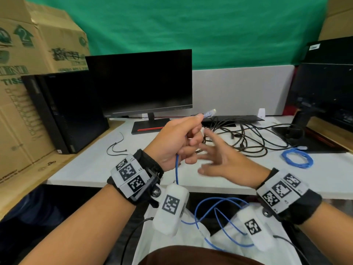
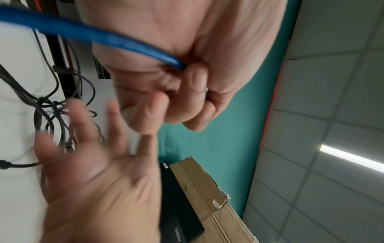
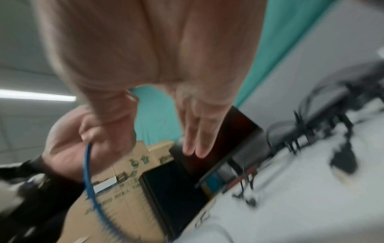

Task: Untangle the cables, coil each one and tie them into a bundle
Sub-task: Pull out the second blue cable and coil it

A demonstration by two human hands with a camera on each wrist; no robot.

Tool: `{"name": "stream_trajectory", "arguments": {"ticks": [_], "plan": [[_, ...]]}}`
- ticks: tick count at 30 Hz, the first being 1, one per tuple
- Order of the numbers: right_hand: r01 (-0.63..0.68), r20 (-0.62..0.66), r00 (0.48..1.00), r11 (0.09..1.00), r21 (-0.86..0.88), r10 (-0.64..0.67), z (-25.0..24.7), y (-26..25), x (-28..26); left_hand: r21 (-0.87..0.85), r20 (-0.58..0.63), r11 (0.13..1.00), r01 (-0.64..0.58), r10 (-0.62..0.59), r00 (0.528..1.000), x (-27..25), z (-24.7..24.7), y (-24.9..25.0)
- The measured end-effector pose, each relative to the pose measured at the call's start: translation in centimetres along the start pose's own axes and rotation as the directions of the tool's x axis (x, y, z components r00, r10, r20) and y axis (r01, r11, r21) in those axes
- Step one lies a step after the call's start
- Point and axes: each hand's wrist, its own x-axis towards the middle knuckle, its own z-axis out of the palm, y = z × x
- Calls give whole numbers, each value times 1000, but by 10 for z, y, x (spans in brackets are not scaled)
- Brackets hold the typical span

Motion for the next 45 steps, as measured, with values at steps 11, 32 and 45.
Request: {"name": "stream_trajectory", "arguments": {"ticks": [11,32,45], "plan": [[5,312,941,917,-398,131,14,19,-10,-30,111,995,-96,99,989,-6,-3,2],[-85,-346,924,970,226,161,-56,-17,2,693,-108,675,253,-250,962,5,-32,-21],[105,-207,956,901,-421,-208,13,-14,2,-168,-6,980,109,-111,994,10,-1,-14]]}}
